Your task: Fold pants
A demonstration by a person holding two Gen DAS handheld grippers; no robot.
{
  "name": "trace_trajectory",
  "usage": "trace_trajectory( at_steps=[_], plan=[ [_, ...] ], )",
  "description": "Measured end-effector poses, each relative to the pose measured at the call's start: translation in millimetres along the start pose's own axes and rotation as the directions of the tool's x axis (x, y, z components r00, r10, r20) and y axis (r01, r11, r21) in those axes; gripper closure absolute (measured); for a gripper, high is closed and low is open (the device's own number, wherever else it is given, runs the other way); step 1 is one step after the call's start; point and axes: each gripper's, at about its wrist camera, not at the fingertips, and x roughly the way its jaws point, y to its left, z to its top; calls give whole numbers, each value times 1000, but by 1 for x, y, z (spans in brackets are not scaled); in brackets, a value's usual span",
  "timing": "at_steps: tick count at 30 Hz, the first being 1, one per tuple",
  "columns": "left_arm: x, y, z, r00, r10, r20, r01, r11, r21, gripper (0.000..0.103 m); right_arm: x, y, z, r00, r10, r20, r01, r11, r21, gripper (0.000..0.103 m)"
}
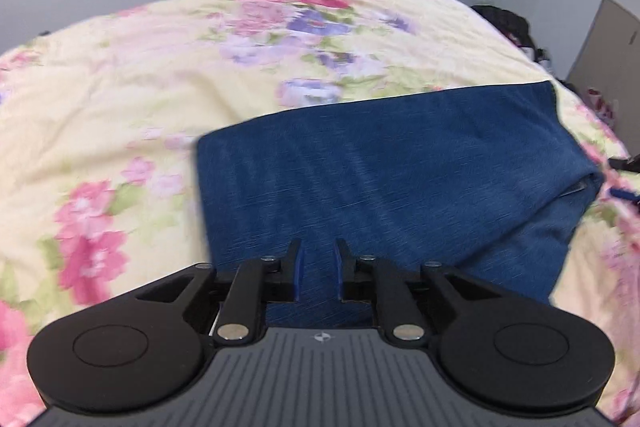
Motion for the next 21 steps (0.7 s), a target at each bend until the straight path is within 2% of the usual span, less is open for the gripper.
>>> trace_trajectory(
  at_steps=[4, 8, 10, 11, 13, 17, 21],
  plan=[
    [21, -21, 16, 1000, 1, -1, -1, 1000, 10, 87, 21, -34, -5, 999, 33, 4, -33, 981, 189, 42],
    [48, -33, 32, 999, -45, 4, 46, 999, -24, 87, 43, -43, -4, 994, 101, 41, -109, 959, 263, 42],
    [61, -39, 41, 998, -66, 13, 66, 997, -32, 87, 50, -39, -3, 994, 95, 51, -104, 966, 237, 52],
    [66, -43, 44, 997, -75, 20, 75, 997, -30, 87, 52, -36, -3, 996, 79, 52, -88, 972, 218, 63],
    [76, -51, 54, 996, -86, 37, 86, 996, -17, 87, 48, -32, -3, 994, 85, 68, -97, 977, 189, 77],
    [106, -69, 79, 992, -112, 53, 111, 994, 19, 87, 29, -17, 5, 986, 132, 97, -140, 987, 83, 82],
    [141, -85, 98, 993, -104, 54, 103, 995, 17, 87, 21, -4, 13, 984, 151, 91, -153, 988, 20, 82]
  ],
)
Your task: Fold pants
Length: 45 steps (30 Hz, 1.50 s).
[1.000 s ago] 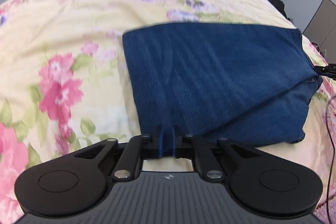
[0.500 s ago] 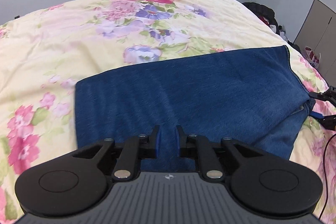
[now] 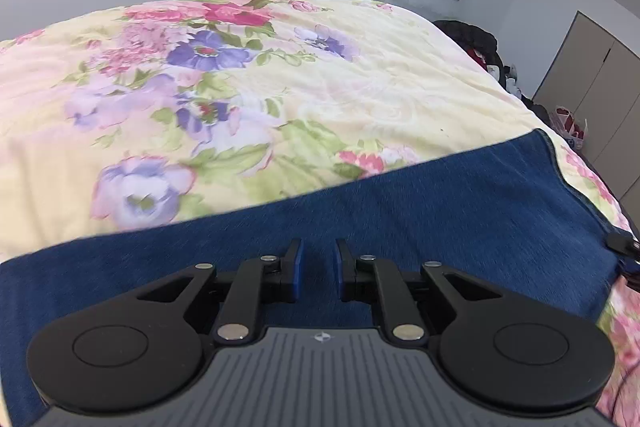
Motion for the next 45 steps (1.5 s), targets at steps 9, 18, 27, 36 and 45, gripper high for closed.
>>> trace_trajectory(
  at_steps=[9, 18, 27, 36, 45],
  plan=[
    [27, -27, 0, 996, 89, 13, -90, 994, 70, 87, -8, 13, 11, 999, 31, -15, -32, 997, -73, 83],
    [-38, -66, -67, 997, -44, -66, 53, 990, 131, 87, -20, 45, 9, 999, 24, 29, -20, 991, -133, 84],
    [-100, -64, -84, 986, -137, -100, 152, 975, 160, 89, -39, 115, 0, 998, 12, 64, 1, 977, -212, 84],
    [-196, 56, -66, 1000, 20, 20, -20, 1000, 14, 89, -44, 224, -39, 995, 95, 40, -76, 938, -338, 85],
    [-252, 156, -87, 994, 96, 61, -90, 991, -97, 89, 16, 325, -135, 973, 178, -145, -221, 897, -383, 85]
  ],
)
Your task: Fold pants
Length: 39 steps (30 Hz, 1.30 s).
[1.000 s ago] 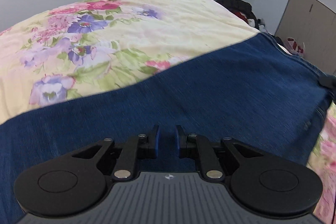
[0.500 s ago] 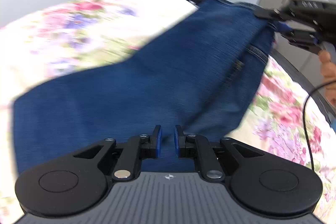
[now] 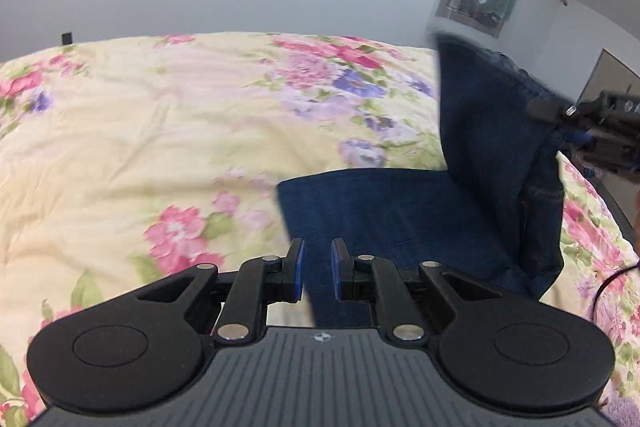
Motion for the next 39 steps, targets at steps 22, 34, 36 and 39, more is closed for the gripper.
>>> trace_trajectory(
  at_steps=[22, 34, 36, 39],
  plan=[
    [37, 58, -5, 973, -228, 25, 223, 916, -333, 55, 112, 30, -111, 884, 27, -467, -42, 999, -22, 66],
    [152, 94, -3, 930, -344, 128, 333, 649, -684, 46, 80, -65, -46, 924, -260, -280, 202, 954, -220, 92],
    [162, 95, 2, 922, -356, 155, 359, 634, -685, 47, 80, -81, -53, 923, -229, -308, 176, 966, -192, 94],
    [171, 88, 18, 919, -365, 150, 368, 652, -663, 48, 87, -90, -68, 922, -197, -333, 143, 973, -179, 94]
  ],
)
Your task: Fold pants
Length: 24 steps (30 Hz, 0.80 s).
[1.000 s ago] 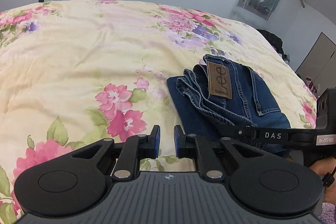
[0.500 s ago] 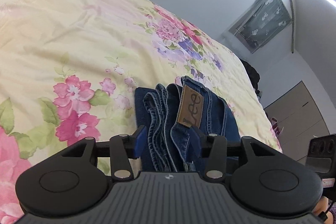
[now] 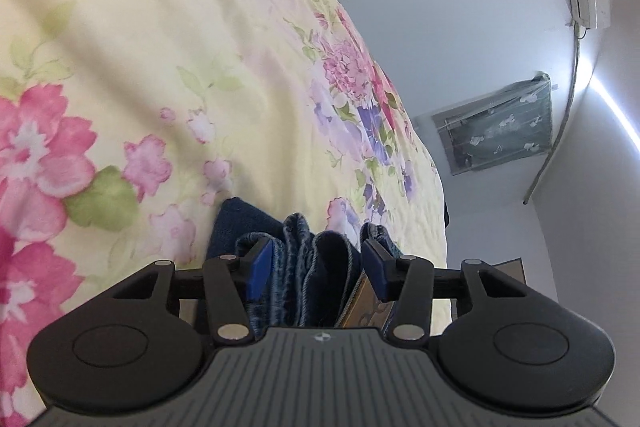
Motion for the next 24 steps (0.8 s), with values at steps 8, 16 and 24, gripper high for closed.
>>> trace_trajectory(
  at_steps=[8, 16, 24],
  plan=[
    [-7, -61, -4, 1000, -19, -22, 23, 977, 213, 48, 10, -1, -7, 999, 30, -14, -30, 999, 16, 94],
    [-10, -84, -17, 993, 112, -34, -92, 922, 377, 51, 14, -3, -8, 998, 56, -31, -55, 997, 48, 94],
    [28, -71, -28, 984, 172, -42, -143, 910, 390, 50, 16, -5, -8, 996, 85, -42, -83, 996, 33, 93]
  ],
)
